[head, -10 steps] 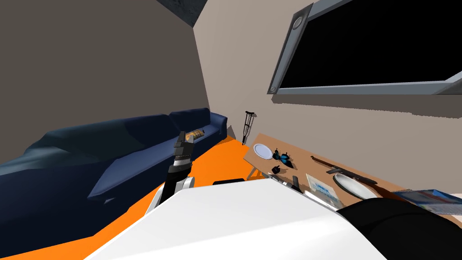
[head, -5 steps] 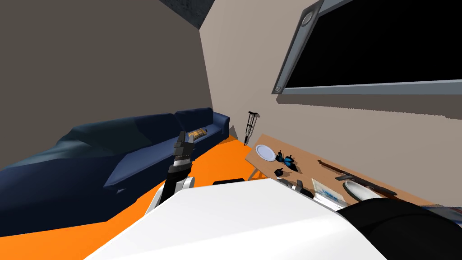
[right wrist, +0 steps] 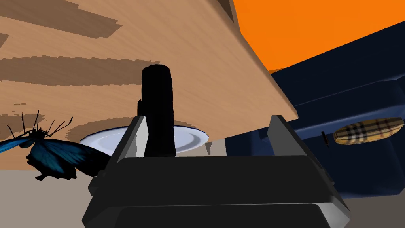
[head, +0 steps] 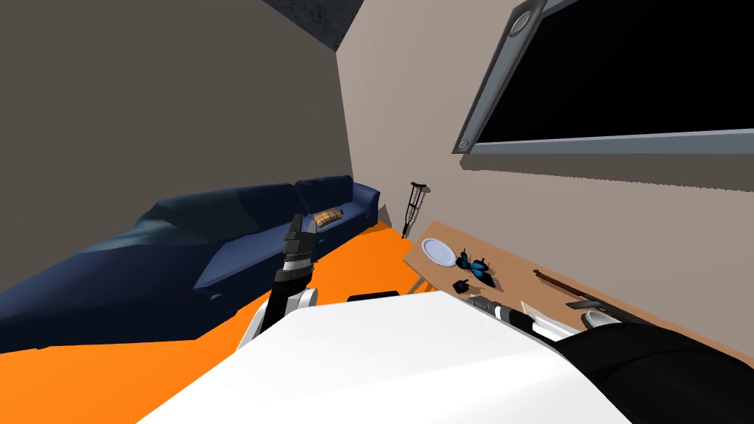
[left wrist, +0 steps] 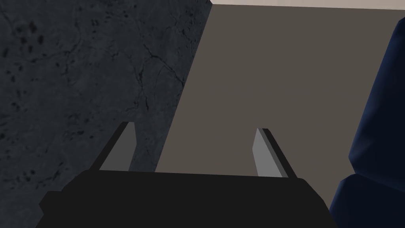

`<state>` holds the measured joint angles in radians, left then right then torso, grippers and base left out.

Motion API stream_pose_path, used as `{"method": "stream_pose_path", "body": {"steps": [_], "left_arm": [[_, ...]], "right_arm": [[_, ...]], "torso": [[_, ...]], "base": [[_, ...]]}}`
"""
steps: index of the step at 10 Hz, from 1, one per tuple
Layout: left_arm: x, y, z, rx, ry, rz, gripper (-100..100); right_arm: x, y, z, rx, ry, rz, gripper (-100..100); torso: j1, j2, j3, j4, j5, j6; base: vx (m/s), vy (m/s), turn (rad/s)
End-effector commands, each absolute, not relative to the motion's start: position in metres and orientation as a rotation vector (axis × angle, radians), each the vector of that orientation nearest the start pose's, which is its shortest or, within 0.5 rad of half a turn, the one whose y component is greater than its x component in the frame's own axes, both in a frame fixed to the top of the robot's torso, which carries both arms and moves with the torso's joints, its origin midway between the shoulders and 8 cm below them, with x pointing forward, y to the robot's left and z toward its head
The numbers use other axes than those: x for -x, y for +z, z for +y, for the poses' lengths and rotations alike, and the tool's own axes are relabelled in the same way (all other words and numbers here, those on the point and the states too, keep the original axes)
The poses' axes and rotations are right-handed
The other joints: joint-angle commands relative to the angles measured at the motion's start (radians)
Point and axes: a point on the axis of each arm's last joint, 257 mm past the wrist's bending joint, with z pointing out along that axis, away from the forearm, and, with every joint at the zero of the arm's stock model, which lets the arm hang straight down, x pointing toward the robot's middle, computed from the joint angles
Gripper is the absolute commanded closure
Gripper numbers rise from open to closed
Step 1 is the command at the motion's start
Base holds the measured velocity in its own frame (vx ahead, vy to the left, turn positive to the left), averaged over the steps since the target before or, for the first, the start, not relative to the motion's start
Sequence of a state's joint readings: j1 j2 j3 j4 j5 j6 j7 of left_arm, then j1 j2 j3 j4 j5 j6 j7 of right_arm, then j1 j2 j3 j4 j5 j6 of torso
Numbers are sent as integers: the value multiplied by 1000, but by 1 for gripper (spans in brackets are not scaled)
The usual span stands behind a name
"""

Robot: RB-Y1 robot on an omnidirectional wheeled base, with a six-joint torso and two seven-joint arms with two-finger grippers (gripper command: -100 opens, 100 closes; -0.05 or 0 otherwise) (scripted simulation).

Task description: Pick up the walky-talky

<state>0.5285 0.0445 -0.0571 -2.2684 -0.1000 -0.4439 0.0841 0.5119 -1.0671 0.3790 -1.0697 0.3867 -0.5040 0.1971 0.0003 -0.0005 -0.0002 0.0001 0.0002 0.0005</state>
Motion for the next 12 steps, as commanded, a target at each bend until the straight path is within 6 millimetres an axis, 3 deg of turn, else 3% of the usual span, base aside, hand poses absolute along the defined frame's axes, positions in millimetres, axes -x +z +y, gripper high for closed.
{"method": "stream_pose_path", "body": {"steps": [1, 4, 7, 8, 9, 11, 12], "left_arm": [[-357, -4, 250, 682, -1341, 754, 0], [-357, -4, 250, 682, -1341, 754, 0], [-357, -4, 250, 682, -1341, 754, 0], [-357, -4, 250, 682, -1341, 754, 0], [-357, -4, 250, 682, -1341, 754, 0], [-357, -4, 250, 682, -1341, 754, 0], [-357, -4, 250, 682, -1341, 754, 0]], "right_arm": [[-139, -469, -570, 58, 65, 2585, -100], [-132, -460, -606, 114, -39, 2622, -100], [-132, -459, -610, 118, -51, 2624, -100], [-132, -458, -610, 121, -53, 2625, 0], [-130, -469, -605, 105, -57, 2625, -100], [-128, -480, -599, 90, -60, 2626, -100], [-129, -476, -600, 96, -57, 2625, -100]], "torso": [[0, 0, 0, 0, 0, 0], [1, -1, -1, 0, 0, 0], [1, -1, -1, 0, 0, 0], [0, 0, 0, 0, 0, 1], [0, 0, 0, 0, 0, 1], [-3, 0, 0, 0, -1, 0], [-4, 0, 0, 0, -1, 0]], "base": [[9, 10, 118], [23, 18, 120], [15, 11, 25], [0, 0, 0], [3, -27, 75], [14, -51, 79], [5, -25, 14]]}}
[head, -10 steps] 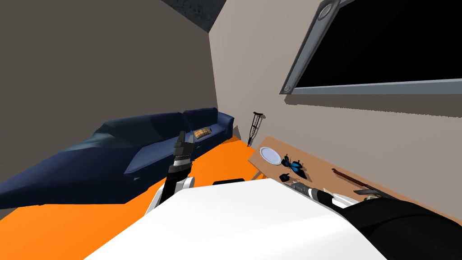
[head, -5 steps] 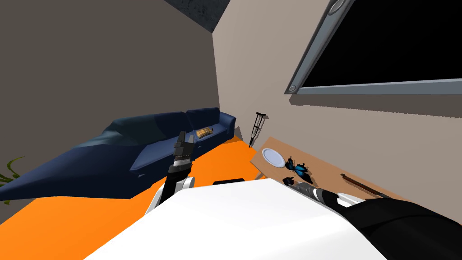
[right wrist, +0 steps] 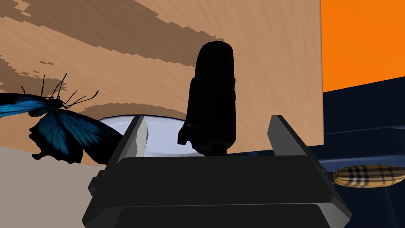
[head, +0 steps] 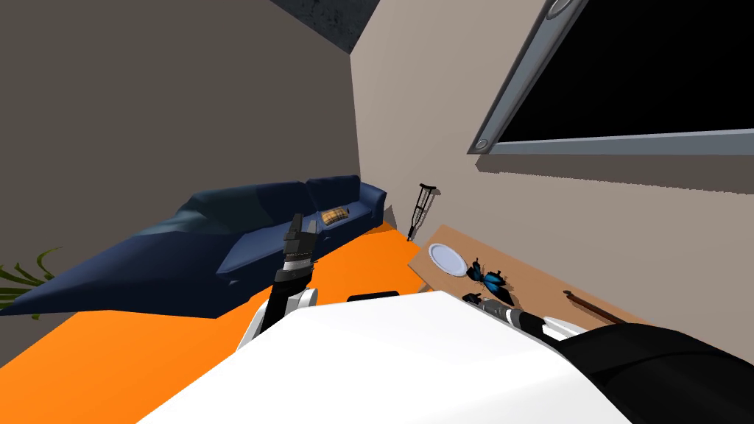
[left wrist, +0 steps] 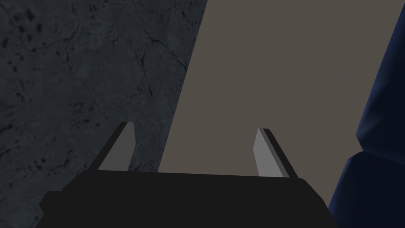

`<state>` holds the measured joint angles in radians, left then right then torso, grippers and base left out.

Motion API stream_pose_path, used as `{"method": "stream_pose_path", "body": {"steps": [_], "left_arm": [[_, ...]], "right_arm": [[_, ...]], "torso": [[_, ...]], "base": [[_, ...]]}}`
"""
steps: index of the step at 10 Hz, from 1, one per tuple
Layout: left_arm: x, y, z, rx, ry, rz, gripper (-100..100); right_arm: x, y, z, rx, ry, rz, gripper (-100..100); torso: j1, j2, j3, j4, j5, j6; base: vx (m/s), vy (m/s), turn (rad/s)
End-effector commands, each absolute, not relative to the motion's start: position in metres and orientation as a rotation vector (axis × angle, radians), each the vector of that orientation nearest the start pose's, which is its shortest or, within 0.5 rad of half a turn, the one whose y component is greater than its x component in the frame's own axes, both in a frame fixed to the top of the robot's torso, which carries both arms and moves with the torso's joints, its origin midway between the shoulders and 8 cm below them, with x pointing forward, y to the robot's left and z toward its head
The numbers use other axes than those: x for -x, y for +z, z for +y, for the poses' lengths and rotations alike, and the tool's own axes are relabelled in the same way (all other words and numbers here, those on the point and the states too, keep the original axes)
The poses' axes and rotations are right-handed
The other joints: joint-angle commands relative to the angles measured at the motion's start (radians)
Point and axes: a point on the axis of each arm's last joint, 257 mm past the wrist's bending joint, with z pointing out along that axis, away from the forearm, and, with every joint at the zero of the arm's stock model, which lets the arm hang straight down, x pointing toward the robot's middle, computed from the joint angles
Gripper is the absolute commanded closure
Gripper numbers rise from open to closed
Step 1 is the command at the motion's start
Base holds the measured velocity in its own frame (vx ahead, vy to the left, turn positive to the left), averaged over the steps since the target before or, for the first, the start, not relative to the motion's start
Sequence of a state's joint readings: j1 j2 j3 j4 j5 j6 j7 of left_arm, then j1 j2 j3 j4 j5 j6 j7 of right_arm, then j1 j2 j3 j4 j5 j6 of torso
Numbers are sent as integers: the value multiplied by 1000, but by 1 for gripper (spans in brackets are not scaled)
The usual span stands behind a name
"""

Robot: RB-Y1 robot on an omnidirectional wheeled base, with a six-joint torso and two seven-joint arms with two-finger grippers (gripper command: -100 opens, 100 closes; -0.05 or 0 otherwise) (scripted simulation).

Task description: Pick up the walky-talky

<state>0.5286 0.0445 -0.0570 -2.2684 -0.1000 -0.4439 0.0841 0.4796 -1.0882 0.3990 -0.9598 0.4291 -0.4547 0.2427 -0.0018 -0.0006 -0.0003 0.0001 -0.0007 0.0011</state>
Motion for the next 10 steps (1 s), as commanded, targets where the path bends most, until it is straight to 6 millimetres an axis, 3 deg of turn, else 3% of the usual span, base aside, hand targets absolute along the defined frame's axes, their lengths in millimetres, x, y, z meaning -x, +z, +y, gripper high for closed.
{"method": "stream_pose_path", "body": {"steps": [1, 5, 6, 7, 9, 10], "left_arm": [[-357, -4, 250, 682, -1341, 754, 0], [-357, -4, 250, 682, -1341, 754, 0], [-357, -4, 250, 682, -1341, 754, 0], [-357, -4, 250, 682, -1341, 754, 0], [-357, -4, 250, 683, -1341, 754, 0], [-357, -4, 250, 682, -1341, 754, 0]], "right_arm": [[-129, -476, -600, 95, -59, 2625, 100], [-129, -476, -600, 92, -58, 2624, 100], [-129, -476, -600, 93, -58, 2625, 0], [-131, -465, -607, 111, -55, 2625, 100], [-131, -463, -609, 113, -58, 2624, 100], [-130, -463, -609, 114, -56, 2625, 0]], "torso": [[0, 0, 0, 0, 0, 0], [2, 0, 0, 0, 0, -1], [2, 0, 0, 0, 0, 0], [2, 0, 0, 0, 0, 0], [6, 2, 1, 0, 2, 1], [5, 1, 1, 0, 1, 0]], "base": [[0, 0, 0], [0, 0, 0], [0, 0, 0], [-7, 42, -98], [-9, 50, -70], [-2, 6, 1]]}}
